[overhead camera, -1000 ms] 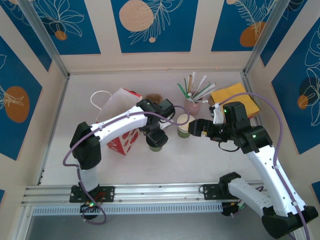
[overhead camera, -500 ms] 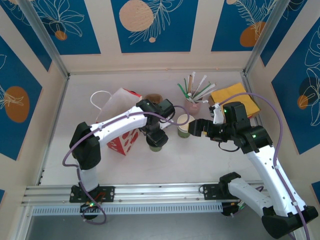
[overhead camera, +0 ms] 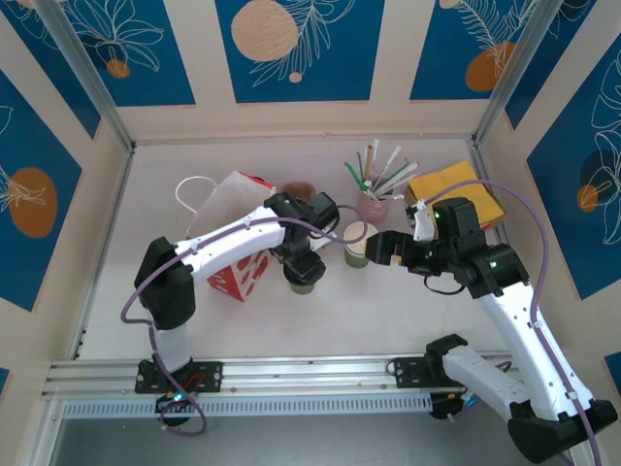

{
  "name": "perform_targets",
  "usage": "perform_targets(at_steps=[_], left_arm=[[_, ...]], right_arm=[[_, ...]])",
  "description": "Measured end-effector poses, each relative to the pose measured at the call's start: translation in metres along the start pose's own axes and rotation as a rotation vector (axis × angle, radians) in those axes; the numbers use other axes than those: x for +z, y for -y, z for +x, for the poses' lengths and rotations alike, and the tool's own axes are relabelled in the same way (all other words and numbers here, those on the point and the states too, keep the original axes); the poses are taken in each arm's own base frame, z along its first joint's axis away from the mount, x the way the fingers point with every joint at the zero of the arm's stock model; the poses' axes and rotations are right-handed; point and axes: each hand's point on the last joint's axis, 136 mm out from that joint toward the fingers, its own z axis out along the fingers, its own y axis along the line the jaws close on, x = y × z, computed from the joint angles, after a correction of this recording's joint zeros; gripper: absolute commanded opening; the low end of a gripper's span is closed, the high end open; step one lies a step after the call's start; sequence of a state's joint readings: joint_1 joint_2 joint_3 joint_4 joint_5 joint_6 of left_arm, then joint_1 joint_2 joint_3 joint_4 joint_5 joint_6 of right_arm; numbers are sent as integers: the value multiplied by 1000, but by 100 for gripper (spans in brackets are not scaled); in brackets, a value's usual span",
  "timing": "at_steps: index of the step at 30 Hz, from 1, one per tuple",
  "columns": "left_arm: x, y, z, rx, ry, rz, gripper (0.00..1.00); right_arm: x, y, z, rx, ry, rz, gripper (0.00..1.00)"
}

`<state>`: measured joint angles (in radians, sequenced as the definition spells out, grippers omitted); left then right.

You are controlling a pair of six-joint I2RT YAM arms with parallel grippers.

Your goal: Pack the takeout coffee

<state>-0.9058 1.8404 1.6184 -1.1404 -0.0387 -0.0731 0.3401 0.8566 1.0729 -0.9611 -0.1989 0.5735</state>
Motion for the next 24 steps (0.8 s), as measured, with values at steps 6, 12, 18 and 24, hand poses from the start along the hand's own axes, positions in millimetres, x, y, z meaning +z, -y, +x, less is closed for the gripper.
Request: perform_targets(at_steps=[6, 12, 18, 24], left_arm=[[0, 0, 0, -2, 1, 1, 62], [-1, 0, 0, 0, 1, 1, 62], [-1, 0, 0, 0, 1, 1, 63], [-3, 0, 1, -5, -5, 1, 63]], right_arm=[[0, 0, 0, 0, 0, 0, 99], [1, 0, 0, 1, -3, 2, 99], [2, 1, -1, 3, -6, 4, 99], [2, 1, -1, 3, -6, 4, 99]])
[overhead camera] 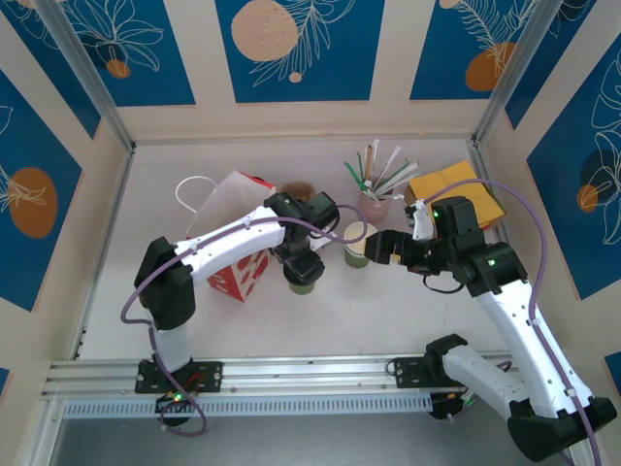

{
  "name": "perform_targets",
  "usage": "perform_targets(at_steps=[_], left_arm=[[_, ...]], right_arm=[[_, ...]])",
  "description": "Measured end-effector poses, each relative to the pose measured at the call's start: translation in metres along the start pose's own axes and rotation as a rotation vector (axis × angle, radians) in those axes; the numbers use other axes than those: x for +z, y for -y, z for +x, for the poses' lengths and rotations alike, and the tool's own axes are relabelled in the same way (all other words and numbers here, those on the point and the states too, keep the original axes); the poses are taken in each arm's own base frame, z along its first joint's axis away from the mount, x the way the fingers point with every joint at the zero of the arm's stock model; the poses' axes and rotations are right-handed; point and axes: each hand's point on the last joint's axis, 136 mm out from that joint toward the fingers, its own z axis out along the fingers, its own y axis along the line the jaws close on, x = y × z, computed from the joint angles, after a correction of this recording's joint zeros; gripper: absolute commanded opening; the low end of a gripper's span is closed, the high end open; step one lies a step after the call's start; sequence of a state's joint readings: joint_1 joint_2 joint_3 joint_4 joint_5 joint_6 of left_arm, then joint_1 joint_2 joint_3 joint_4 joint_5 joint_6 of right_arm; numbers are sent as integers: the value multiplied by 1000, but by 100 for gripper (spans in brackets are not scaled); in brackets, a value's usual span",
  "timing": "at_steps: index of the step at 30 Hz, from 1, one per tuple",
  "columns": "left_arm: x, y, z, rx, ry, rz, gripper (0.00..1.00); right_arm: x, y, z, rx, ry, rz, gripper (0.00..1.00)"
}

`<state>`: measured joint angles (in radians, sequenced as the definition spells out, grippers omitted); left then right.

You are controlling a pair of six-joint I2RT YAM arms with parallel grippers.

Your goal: Pack the takeout coffee

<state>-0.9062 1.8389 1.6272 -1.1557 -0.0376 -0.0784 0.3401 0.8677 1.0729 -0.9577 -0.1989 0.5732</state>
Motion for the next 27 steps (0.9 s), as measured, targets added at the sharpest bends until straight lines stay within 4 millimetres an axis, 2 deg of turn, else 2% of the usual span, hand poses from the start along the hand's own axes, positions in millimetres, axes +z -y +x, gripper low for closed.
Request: perform_targets(at_steps=[10, 27], left_arm=[[-6, 1, 3, -45, -13, 3, 64], [-43, 4, -9, -120, 46, 14, 64]], right_arm=[[2, 1, 0, -1, 0, -1, 99], [5, 4, 8, -4, -4, -16, 99]])
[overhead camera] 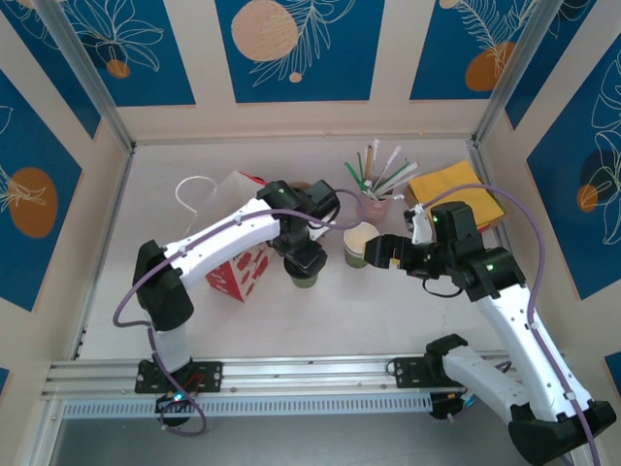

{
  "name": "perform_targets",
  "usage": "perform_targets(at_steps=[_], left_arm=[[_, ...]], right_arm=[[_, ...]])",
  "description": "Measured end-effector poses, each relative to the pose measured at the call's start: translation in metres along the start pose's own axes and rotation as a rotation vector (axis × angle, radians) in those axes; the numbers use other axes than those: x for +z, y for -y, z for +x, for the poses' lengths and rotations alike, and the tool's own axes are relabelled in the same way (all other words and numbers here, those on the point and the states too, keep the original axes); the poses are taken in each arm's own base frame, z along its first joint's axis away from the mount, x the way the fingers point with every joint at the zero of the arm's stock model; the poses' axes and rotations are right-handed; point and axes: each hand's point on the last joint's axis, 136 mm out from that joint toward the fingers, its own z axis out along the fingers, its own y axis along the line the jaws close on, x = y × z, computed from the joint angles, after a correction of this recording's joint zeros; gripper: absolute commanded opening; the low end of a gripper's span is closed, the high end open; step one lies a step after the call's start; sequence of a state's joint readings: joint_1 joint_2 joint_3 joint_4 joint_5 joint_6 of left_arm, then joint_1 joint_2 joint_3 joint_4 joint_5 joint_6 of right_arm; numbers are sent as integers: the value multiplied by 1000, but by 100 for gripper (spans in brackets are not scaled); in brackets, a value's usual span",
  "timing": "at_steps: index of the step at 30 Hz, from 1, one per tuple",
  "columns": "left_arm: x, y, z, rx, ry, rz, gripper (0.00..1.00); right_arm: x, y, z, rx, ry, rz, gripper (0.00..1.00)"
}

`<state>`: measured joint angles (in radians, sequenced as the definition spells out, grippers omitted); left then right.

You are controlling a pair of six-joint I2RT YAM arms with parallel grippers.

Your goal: Pack the takeout coffee

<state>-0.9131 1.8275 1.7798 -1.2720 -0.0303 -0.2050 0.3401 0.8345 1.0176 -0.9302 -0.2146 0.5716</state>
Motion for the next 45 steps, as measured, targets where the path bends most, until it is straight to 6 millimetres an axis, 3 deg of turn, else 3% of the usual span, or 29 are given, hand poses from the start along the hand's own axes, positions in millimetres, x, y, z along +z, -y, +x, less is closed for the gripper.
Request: perform_targets(at_steps=[13, 23, 35, 45], left_arm=[[-50, 14, -23, -7, 125, 15, 63], [-70, 25, -25, -17, 159, 17, 61], [-129, 19, -40, -45, 307, 4, 61], [-134, -2, -54, -84, 331, -18, 60]], right_arm=[[-4, -3, 4, -23, 7, -22, 99], [-5, -5, 6, -30, 6, -36, 99], [-5, -10, 4, -40, 14, -62, 99], [-5, -10, 4, -29, 13, -63, 99]])
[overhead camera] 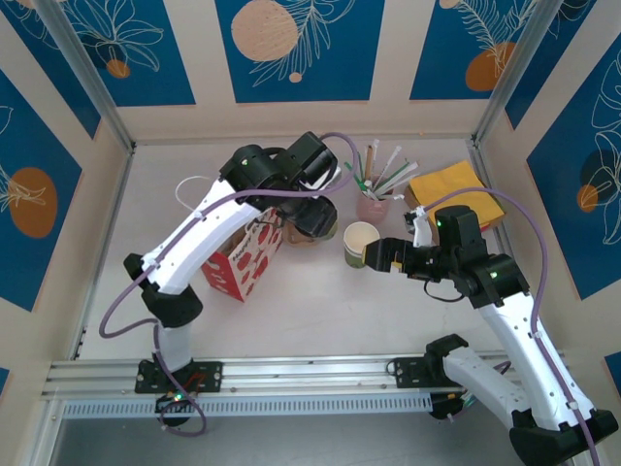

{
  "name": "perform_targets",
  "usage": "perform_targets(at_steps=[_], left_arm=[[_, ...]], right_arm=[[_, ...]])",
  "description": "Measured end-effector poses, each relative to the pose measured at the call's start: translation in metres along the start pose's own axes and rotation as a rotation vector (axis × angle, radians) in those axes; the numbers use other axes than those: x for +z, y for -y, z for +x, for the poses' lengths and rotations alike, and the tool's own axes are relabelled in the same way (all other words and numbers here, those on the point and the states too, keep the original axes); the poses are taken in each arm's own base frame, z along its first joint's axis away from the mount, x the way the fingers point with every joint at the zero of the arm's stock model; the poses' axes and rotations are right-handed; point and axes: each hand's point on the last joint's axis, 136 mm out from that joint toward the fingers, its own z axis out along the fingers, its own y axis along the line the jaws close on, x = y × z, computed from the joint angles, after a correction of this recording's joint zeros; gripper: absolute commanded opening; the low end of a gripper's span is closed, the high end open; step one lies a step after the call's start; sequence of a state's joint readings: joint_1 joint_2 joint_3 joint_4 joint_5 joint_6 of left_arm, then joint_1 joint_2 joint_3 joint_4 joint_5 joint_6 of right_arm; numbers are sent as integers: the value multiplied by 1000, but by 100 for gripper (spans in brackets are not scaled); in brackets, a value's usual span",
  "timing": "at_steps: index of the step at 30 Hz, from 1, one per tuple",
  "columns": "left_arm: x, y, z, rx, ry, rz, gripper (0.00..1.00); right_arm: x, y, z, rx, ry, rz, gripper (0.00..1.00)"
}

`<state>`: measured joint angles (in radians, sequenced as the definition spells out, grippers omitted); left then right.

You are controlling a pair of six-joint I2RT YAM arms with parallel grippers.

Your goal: Pack the takeout coffee

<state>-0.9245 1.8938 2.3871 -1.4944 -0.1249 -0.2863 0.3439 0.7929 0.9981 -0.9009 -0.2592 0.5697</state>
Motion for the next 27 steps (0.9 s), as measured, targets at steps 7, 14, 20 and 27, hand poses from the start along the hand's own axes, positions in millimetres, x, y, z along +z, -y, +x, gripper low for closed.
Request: perform_targets(at_steps=[7, 14, 20, 27], left_arm=[[7, -13, -12, -28, 10, -19, 60], [1, -24, -23, -55, 52, -31, 60], [0, -37, -25, -70, 61, -70, 60], [-10, -62, -28, -106, 92, -136, 61]], right_arm=[[0, 0, 0, -1, 0, 2, 99], [2, 3, 1, 1, -2, 10, 99], [3, 4, 1, 3, -4, 14, 99], [7, 6, 0, 9, -15, 19, 99]])
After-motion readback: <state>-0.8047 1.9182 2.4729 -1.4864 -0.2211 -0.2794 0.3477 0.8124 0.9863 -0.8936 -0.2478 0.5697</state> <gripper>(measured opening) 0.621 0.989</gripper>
